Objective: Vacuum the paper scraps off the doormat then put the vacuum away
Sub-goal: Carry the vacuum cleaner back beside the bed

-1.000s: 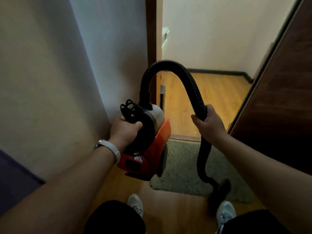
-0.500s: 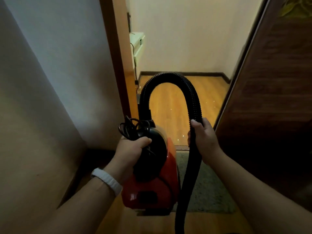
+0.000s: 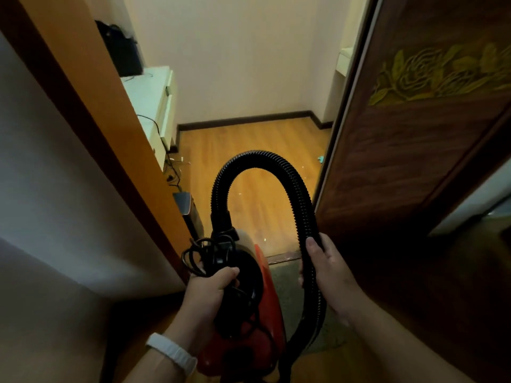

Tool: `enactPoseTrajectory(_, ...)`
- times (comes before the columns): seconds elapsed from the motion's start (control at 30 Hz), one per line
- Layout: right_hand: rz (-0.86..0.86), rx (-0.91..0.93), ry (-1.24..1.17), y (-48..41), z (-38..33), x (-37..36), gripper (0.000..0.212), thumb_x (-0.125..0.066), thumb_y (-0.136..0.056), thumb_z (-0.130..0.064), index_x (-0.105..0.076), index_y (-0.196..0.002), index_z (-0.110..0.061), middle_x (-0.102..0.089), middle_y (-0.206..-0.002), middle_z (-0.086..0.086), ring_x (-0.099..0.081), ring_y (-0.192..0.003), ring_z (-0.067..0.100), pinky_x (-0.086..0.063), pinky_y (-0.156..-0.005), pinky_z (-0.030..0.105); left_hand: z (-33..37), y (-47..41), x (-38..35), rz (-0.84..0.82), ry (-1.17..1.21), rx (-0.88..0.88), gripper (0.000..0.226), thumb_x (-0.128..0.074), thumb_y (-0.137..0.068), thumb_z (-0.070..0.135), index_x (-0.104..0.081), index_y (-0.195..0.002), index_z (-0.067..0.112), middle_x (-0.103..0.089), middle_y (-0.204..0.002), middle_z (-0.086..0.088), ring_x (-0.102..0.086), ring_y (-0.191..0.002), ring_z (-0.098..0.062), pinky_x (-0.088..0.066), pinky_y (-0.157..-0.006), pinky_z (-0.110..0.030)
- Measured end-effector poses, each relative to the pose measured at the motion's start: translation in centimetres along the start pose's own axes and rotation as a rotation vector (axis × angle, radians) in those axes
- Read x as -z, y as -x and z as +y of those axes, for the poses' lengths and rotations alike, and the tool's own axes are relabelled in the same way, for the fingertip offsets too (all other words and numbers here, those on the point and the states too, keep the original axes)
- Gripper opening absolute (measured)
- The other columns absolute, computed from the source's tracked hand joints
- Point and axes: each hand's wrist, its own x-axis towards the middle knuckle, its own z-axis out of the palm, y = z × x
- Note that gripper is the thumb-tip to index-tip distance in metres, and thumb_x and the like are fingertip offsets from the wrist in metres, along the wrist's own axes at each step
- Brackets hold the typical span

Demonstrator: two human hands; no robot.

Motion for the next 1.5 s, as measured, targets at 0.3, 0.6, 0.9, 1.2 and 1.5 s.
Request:
enactPoseTrajectory(0.3,0.407,0.14,-0.057,4.9,-15.2,8.2,0.013,-0.05,-0.099,-0.025,-0.053,-0.1,-0.012,-0.058,-0.072,0.009,-0.056,-0.06,0.022,-0.048,-0.057,0.037,13.4,7.3,-7.8,-0.122,-0.128,-0.133,0.011,-0.068,-0.088,0.009,-0.066,-0.098,0.011,-0.071,-0.08,-0.011,-0.07,-0.065,-0.026,-0.052,-0.045,-0.027)
enactPoseTrajectory(0.6,0.435,0.27,0.028,11.2,-21.4,21.6,0.021,-0.063,-0.09,-0.045,-0.064,-0.107,-0.032,-0.071,-0.086,-0.001,-0.07,-0.081,0.018,-0.055,-0.073,0.035,18.2,12.4,-20.2,-0.194,-0.121,-0.29,0.01,-0.068,-0.086,0.007,-0.065,-0.093,0.013,-0.07,-0.083,-0.012,-0.07,-0.069,-0.028,-0.053,-0.054,-0.032)
enactPoseTrajectory(0.9,0.543,0.362,0.092,16.7,-22.4,34.4,0.022,-0.054,-0.095,-0.049,-0.057,-0.103,-0.029,-0.062,-0.068,0.003,-0.062,-0.062,0.023,-0.054,-0.064,0.045,18.3,17.5,-34.4,-0.308,-0.109,-0.309,0.006,-0.067,-0.087,0.008,-0.068,-0.09,0.003,-0.067,-0.07,-0.011,-0.066,-0.056,-0.027,-0.052,-0.051,-0.033)
enactPoseTrajectory(1.2,0.696,0.392,0.066,23.6,-21.4,44.8,0.01,-0.055,-0.099,-0.028,-0.06,-0.107,-0.023,-0.062,-0.075,0.009,-0.06,-0.066,0.023,-0.05,-0.061,0.038,16.1,19.6,-47.4,-0.468,-0.166,-0.243,0.005,-0.071,-0.083,0.008,-0.07,-0.084,0.003,-0.067,-0.06,-0.009,-0.063,-0.048,-0.024,-0.052,-0.056,-0.033)
enactPoseTrajectory(1.5,0.98,0.218,0.119,25.1,-20.1,54.5,0.027,-0.053,-0.097,-0.042,-0.059,-0.107,-0.018,-0.066,-0.081,0.009,-0.064,-0.069,0.022,-0.055,-0.069,0.037,13.1,19.0,-61.8,-0.707,-0.185,-0.12,0.01,-0.072,-0.081,0.008,-0.072,-0.085,0.0,-0.069,-0.065,-0.013,-0.063,-0.051,-0.026,-0.052,-0.054,-0.03)
